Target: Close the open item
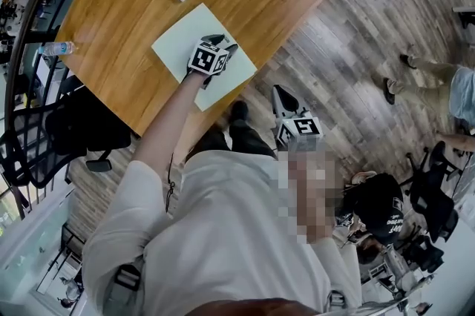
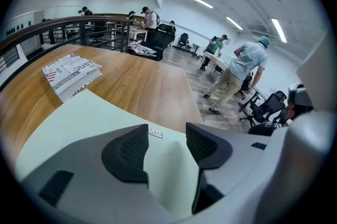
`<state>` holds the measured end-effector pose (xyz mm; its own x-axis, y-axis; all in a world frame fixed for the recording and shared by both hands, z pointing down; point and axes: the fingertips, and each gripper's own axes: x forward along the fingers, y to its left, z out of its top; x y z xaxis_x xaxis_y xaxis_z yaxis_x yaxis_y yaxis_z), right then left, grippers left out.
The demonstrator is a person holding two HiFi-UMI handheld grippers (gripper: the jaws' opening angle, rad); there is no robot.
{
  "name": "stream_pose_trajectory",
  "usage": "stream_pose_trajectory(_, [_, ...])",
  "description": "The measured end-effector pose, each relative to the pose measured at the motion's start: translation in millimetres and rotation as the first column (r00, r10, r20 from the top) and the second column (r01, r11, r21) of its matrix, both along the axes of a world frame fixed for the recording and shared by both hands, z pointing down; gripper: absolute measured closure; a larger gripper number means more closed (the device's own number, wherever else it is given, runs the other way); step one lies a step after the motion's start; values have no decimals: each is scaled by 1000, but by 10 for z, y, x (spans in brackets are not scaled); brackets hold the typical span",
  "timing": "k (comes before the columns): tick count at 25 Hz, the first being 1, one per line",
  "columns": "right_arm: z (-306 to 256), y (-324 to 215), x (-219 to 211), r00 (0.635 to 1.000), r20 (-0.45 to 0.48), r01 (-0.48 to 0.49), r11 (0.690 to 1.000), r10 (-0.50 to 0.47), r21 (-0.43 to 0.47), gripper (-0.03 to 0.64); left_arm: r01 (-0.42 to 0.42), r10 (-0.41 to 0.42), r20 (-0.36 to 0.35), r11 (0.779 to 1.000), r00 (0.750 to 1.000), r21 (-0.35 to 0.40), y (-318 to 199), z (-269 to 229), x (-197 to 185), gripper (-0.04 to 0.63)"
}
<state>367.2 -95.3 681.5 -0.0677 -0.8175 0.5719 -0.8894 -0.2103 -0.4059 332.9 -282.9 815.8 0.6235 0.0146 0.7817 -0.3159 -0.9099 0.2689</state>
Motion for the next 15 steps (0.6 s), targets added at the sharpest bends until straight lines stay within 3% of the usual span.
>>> stream_pose_trajectory(5, [59,38,41,1000,8,-12,1000,12,-9,614,-7,7,48,1000,999,1,-27,123,36,376])
stream_pose_trajectory(15, [96,20,77,1000,20,-9,1000,9,-8,614,24,-22,40,999,999,-49,-88,155,65,422])
